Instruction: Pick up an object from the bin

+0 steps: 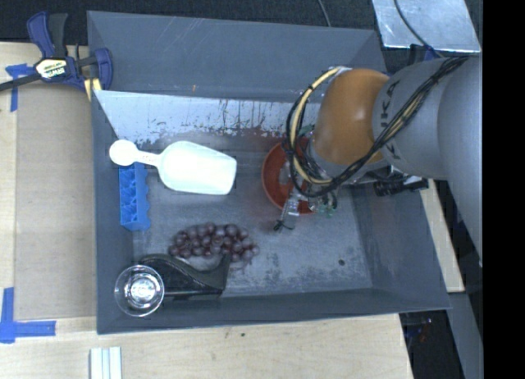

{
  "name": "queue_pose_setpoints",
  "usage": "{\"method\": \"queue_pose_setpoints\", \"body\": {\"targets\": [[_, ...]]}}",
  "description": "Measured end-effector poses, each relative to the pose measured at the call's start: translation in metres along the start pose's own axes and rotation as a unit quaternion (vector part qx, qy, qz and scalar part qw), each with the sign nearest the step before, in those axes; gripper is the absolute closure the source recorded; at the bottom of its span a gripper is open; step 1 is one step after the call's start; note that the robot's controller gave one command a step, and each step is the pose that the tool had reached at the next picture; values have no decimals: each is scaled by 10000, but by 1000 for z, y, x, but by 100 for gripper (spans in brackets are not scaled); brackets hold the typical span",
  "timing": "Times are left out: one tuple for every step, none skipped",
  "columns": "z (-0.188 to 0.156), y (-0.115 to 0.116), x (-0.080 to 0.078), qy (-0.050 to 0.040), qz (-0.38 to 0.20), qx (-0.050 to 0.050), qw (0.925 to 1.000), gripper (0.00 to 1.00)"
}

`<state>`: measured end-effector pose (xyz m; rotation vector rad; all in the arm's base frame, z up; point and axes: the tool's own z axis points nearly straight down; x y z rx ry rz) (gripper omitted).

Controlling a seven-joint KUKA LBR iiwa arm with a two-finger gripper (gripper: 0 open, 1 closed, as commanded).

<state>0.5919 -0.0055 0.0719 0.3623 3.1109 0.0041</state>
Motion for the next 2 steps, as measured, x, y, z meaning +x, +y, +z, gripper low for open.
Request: {"method": "queue_pose_setpoints", "body": {"targets": [[1, -18, -21, -31, -1150, 22, 9934, 0], [4, 31, -16, 127, 1299, 32, 9914, 100]]}}
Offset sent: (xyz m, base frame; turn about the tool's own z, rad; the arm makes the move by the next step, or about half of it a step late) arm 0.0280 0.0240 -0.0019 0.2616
